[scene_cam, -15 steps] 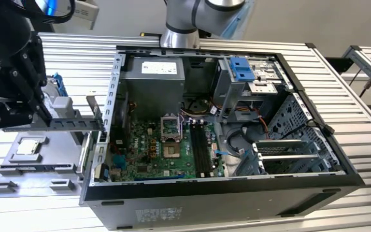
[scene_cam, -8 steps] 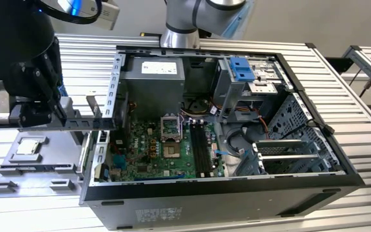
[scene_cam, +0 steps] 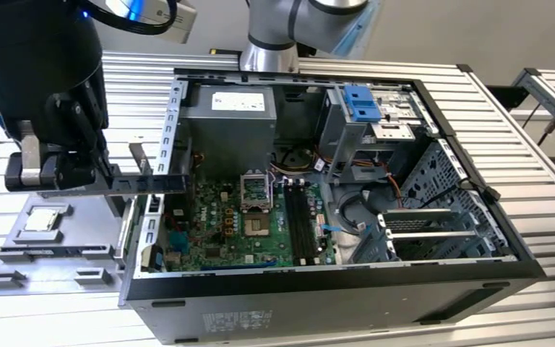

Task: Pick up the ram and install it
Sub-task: 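Pick up the ram and move it above insertion slot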

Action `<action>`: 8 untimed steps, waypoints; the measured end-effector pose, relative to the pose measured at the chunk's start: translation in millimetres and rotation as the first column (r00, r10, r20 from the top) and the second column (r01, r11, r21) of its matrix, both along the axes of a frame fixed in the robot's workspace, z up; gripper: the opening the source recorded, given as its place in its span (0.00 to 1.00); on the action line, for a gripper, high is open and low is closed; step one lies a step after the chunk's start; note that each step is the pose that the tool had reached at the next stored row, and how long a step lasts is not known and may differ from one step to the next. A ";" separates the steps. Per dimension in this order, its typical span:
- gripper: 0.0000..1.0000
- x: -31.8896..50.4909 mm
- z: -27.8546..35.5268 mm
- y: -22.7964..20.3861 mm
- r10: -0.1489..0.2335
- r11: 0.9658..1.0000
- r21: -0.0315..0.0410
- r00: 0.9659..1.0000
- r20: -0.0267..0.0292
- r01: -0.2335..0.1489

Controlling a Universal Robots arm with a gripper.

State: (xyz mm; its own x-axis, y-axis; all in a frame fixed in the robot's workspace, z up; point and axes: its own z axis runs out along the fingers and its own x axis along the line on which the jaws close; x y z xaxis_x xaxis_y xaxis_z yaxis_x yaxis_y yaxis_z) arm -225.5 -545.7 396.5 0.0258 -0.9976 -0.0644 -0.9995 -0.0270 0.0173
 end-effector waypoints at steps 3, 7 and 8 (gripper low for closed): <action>0.00 0.1 -0.1 0.0 0.000 1.000 0.000 1.000 0.000 0.000; 0.00 2.9 0.1 0.1 0.000 1.000 0.000 1.000 0.000 0.000; 0.00 4.8 0.0 0.1 0.000 1.000 0.000 1.000 0.000 0.000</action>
